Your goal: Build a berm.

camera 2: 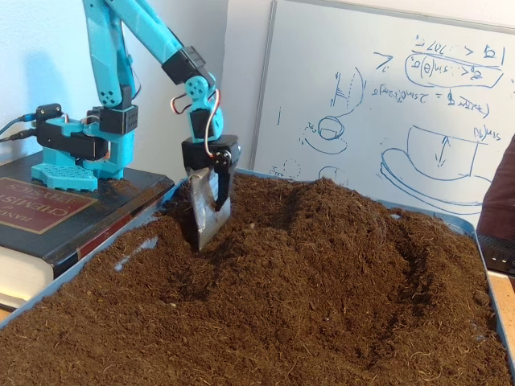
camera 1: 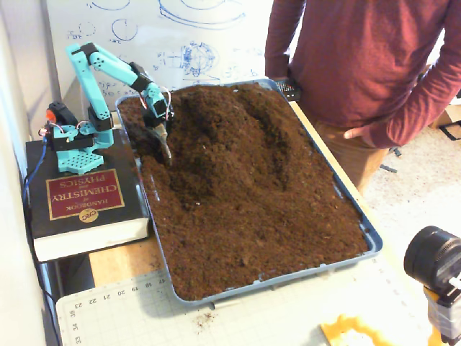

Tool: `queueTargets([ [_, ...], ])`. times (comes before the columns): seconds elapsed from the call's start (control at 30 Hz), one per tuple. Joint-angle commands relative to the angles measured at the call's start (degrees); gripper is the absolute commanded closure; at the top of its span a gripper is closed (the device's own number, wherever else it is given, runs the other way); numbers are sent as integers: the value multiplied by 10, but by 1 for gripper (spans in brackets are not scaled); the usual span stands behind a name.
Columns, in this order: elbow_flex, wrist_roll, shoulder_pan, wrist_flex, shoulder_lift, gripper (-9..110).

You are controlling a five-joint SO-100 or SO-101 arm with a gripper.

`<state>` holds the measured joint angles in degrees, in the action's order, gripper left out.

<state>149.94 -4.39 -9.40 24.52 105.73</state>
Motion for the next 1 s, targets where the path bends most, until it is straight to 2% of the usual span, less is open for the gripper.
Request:
queueTargets([
  [0.0,-2,4,33,0,66,101],
  [0.3,4,40,103,3,160,101],
  [0.6,38,111,178,123,294,101],
  [0.97,18,354,327,136,298,101],
])
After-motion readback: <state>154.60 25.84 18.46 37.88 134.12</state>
